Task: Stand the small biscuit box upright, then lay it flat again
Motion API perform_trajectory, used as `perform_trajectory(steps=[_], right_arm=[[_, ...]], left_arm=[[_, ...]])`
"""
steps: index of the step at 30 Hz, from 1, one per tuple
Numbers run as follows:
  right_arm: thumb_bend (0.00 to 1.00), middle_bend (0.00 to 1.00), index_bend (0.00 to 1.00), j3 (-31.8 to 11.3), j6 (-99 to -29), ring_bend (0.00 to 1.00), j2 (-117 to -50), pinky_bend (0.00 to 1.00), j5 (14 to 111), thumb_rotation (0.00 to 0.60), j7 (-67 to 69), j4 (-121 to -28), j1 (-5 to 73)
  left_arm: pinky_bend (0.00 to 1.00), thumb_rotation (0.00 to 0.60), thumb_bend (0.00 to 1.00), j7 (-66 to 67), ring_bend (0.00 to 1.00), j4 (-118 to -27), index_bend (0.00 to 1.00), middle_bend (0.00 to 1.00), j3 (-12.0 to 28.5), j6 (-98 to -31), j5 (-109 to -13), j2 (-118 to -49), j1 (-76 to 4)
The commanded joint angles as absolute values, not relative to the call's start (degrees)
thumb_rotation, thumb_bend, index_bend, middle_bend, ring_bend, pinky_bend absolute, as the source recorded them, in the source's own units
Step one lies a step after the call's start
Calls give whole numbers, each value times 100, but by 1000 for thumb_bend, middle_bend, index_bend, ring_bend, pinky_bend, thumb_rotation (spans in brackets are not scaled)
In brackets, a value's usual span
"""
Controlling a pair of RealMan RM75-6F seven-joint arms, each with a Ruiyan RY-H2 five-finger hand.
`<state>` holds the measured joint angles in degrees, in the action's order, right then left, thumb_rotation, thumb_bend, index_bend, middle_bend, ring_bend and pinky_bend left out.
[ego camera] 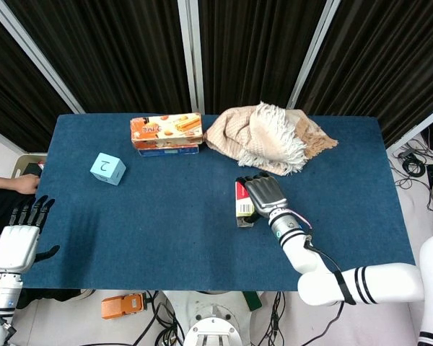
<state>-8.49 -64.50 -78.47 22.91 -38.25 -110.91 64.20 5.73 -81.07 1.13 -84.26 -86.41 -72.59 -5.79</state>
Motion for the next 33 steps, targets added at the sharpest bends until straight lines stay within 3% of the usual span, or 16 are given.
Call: perform_trajectory(steps=[1,6,10,18,27,33], right_arm=[[278,403,444,-908,-6475,377,-7824,286,2684,575,-3485,-11069,6213],[277,434,481,-981,-6428,400,-7708,342,3877,576,-2273,-11040,5582],[277,445,483,-928,-6393,402,-7833,368,5373,574,-499,-10551,4839],[276,446,418,-494,-6537,369,-8880,334,7530,575,2895,-8328,3977],[276,446,400,-417,-7022,311,-10301,276,8369,577,5065,-5999,3700],[277,441,379,-418,-6812,280,-10632,227,8417,578,5471,-5324,3678]], left_arm=[[0,600,0,573,0,-8115,71,46,116,-8416,-8638,-7256,-584],[0,600,0,574,0,-8107,71,46,132,-8422,-8640,-7270,-596],[0,600,0,568,0,-8098,71,46,150,-8446,-8665,-7305,-613],[0,600,0,554,0,-8048,71,46,174,-8461,-8712,-7433,-659],[0,600,0,642,0,-8171,71,46,181,-8388,-8698,-7395,-713],[0,600,0,654,0,-8193,71,46,180,-8363,-8688,-7378,-730]])
